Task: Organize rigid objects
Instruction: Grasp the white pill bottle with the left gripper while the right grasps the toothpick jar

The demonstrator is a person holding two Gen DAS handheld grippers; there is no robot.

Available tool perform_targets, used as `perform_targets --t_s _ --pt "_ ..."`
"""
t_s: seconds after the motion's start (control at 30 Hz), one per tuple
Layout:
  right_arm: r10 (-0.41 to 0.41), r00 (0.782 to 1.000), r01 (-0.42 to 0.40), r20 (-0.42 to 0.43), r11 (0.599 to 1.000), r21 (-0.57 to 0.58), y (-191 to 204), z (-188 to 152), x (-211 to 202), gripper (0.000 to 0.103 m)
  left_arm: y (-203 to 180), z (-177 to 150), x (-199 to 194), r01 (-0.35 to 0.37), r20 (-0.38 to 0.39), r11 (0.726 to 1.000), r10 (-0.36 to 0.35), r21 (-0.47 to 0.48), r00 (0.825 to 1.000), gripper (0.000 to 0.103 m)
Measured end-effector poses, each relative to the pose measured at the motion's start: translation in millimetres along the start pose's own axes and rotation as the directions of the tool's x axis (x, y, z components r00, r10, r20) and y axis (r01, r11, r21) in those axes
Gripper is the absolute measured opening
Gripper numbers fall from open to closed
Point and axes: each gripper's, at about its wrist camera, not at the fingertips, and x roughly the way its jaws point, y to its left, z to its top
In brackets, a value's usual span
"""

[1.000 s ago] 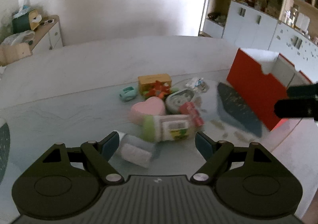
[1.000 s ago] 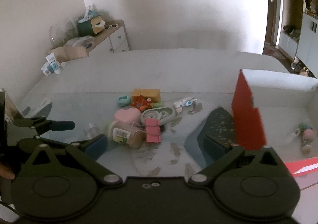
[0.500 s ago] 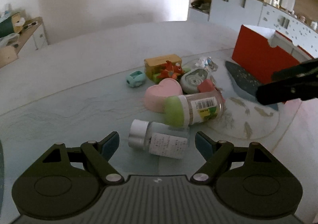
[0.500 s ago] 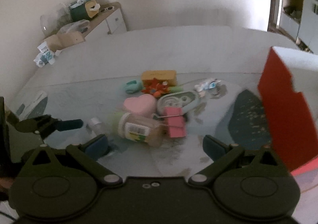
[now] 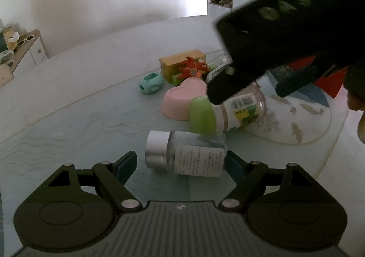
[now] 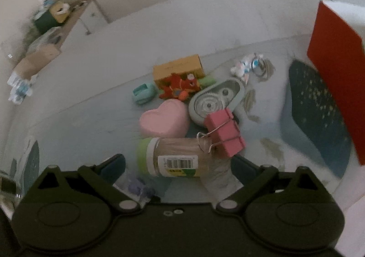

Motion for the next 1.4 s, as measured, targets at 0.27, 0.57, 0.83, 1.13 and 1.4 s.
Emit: perform_targets --t_s 0.27,0.57,0.83,1.13,1.4 --pt "-0.045 0.997 0.049 -0.060 0.996 0.071 7 6 22 0.094 -4 -2 5 -0.020 0.005 1.000 0.020 -0.021 1.000 0.083" --pt "-0.075 0.994 0.080 -0.076 0.995 0.064 10 4 27 0.084 -11 -2 2 -0.038 0.024 0.999 0.038 -0.006 0.999 0.083" --pt "-0.055 0.994 0.062 -0.090 0.995 0.074 -1 -1 21 0.084 -17 0 -3 -0.042 0.031 0.999 0.042 0.004 0.999 0.073" --pt "-0.015 0.995 0.024 -0.098 0.995 0.096 -20 -4 -5 0.084 -19 3 -8 -0.032 0.025 0.999 0.032 0.005 0.999 0.071" --pt "0.026 0.997 -0.018 -0.068 0.993 0.115 -47 -5 -50 0.084 -34 19 -29 0.005 0.045 1.000 -0.004 -0.007 0.999 0.068"
